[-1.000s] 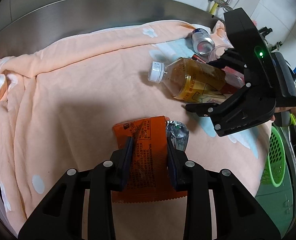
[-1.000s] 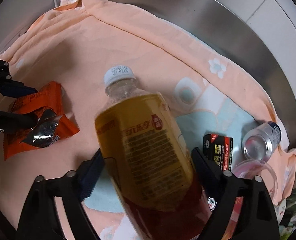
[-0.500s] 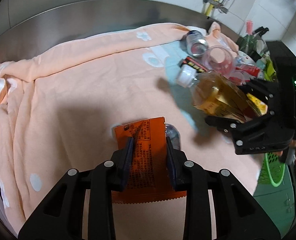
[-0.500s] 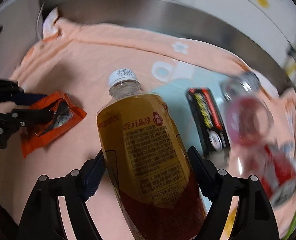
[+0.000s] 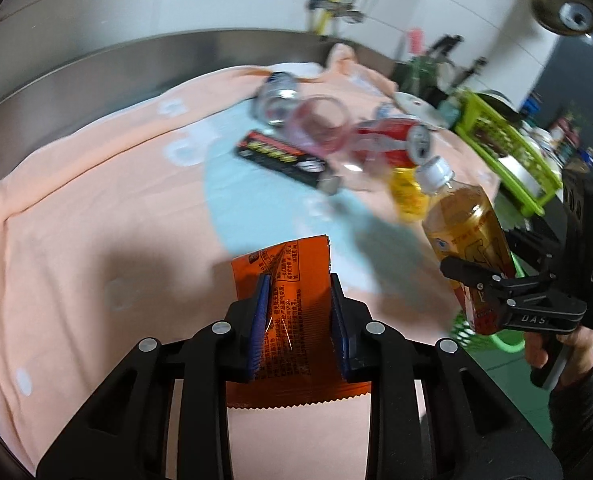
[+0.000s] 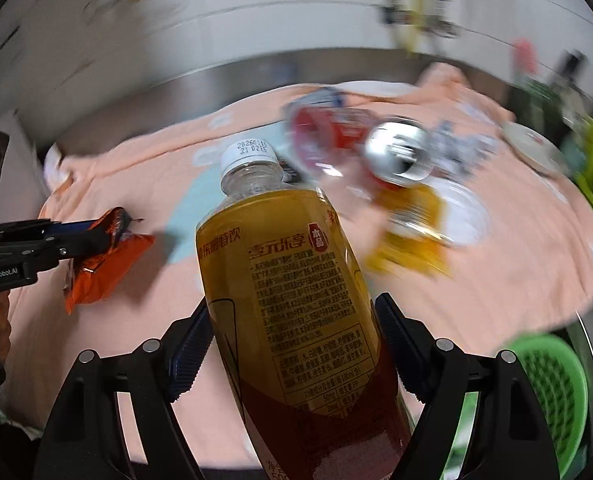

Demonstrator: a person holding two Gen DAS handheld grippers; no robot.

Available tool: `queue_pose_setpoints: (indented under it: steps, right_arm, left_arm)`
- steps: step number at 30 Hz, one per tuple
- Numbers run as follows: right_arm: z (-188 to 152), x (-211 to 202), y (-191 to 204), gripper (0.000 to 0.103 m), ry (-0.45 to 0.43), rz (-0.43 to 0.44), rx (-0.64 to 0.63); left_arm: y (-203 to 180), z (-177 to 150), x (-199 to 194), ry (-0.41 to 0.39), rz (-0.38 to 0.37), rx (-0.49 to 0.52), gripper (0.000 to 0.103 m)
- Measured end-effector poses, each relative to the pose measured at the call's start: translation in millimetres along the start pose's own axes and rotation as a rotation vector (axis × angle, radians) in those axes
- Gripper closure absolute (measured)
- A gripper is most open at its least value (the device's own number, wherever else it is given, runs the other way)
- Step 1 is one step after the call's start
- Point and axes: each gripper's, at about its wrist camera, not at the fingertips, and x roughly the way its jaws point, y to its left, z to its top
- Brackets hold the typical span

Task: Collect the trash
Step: 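Drop the bottle into the green basket with the right gripper while the left gripper drops the wrapper in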

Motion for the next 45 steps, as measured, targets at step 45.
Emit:
queue_pose_setpoints:
  steps: [45]
  right_arm:
    - [-176.5,-47.4,-253.4,0.022,0.076,-0.489,0.492]
  left_arm:
    - [-314.2,-5.0,168.0,0.296,-0.347,0.446,0.074]
